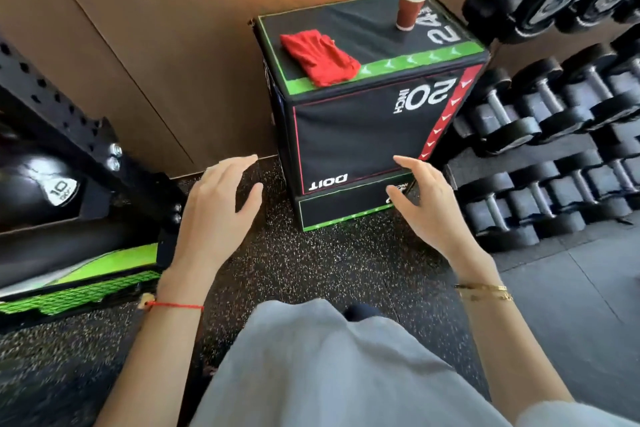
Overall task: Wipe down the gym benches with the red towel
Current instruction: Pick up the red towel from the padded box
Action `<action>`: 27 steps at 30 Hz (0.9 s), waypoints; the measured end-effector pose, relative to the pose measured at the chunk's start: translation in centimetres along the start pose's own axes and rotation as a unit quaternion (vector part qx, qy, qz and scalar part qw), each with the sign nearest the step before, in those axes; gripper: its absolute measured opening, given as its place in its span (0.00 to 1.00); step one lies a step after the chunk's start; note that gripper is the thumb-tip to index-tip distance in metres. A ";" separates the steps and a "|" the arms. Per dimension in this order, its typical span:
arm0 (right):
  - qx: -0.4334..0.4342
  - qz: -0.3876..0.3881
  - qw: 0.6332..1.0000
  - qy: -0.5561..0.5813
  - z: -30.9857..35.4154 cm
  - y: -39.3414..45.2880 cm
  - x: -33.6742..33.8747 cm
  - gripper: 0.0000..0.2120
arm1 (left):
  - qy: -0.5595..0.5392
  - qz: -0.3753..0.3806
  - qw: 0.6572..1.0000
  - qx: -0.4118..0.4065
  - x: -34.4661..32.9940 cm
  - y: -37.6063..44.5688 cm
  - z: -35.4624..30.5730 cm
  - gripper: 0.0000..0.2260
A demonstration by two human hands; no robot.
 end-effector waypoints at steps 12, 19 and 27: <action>0.020 0.007 1.000 0.020 1.4 20.7 -2.0 0.21 | -0.007 -0.025 0.998 0.053 -7.1 16.6 5.5 0.16; 0.029 0.034 0.999 -0.004 1.9 33.8 -3.0 0.21 | 0.019 -0.021 0.994 0.103 -13.0 26.3 7.5 0.15; 0.020 0.085 0.994 -0.063 2.1 42.9 -6.1 0.27 | 0.040 0.011 0.987 0.154 -17.6 35.2 11.3 0.17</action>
Point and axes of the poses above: each hand's wrist, its own y-axis towards the middle knuckle, its own x-axis out of the back of the hand, z = x × y, the point moved 1 cm from there along y, towards the middle knuckle, and after that the axes turned 15 degrees about -x, right-handed, at the moved point
